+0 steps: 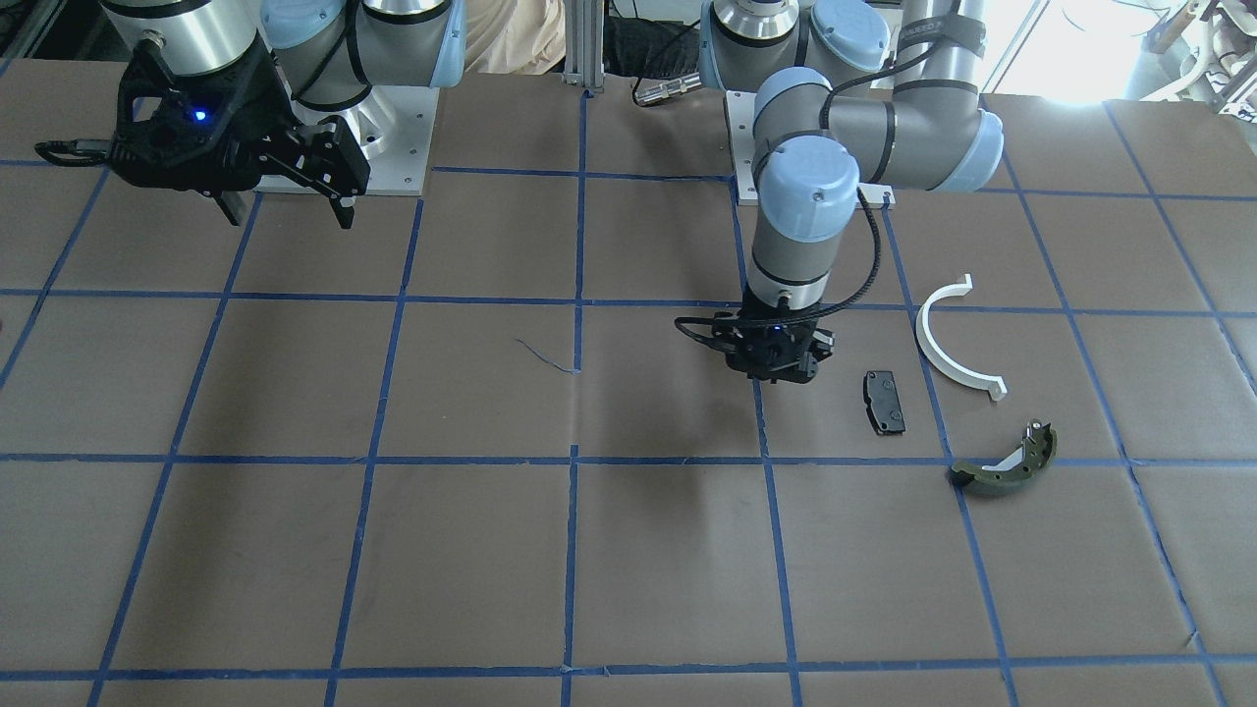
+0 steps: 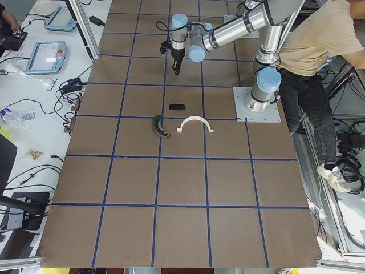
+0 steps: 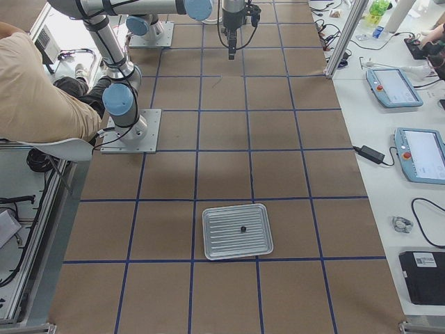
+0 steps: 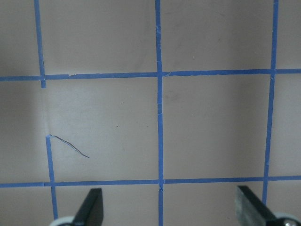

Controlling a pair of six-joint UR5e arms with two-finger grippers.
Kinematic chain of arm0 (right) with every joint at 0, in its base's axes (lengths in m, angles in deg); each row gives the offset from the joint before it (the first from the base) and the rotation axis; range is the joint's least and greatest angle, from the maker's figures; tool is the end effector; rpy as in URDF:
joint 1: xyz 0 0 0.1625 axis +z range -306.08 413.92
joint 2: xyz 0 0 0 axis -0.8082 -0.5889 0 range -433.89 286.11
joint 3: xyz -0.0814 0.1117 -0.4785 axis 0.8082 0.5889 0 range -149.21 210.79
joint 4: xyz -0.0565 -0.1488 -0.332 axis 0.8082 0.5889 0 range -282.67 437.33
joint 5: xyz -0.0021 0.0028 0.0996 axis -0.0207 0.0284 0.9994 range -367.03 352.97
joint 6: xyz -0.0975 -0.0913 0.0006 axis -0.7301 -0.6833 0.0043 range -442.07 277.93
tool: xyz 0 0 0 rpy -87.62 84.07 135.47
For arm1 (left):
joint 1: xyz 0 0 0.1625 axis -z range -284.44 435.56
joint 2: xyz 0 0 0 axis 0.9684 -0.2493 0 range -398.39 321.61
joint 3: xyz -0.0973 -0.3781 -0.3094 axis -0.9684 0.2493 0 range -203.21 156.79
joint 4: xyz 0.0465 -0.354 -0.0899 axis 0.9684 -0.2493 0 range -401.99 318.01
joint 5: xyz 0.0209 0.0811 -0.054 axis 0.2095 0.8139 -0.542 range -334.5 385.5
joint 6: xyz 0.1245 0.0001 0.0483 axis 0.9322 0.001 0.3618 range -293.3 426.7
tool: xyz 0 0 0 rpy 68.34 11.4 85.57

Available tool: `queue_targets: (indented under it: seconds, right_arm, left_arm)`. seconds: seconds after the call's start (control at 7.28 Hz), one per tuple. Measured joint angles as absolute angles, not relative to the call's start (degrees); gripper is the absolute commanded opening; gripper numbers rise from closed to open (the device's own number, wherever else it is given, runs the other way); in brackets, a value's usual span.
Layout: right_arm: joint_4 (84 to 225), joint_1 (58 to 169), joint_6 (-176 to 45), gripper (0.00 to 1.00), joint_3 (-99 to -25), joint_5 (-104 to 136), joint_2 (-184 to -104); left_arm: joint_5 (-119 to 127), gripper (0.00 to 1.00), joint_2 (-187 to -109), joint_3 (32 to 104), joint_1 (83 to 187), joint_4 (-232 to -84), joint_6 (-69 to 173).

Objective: Place bearing gear from tray to pile

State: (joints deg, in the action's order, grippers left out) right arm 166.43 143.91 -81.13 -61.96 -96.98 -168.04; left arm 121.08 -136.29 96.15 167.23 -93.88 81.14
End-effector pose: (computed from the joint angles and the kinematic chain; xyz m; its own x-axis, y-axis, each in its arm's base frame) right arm 0.1334 -0.4079 0.5349 -0.9999 0.0167 -0.0010 0.0167 0.9998 -0.0087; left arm -0.1332 -0.4395 0.3168 -0.9562 0.2759 -0.0979 0.2763 0.9610 0.0096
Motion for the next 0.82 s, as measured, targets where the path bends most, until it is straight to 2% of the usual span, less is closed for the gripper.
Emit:
queue_targets:
  seconds: [0.41,0.82]
  right_arm:
    - [166.82,143.90,-81.49,1.00,-61.72,-97.25,-167.98]
    - [168.33,143.87,-81.89,1.00,-61.57,-96.99,-167.61]
  left_arm:
    - [120.46,0.00,-135.69,99.27,149.71,-93.28,101.78]
    - [118.51,0.00,-138.07,100.11,143.03,-92.06,104.15]
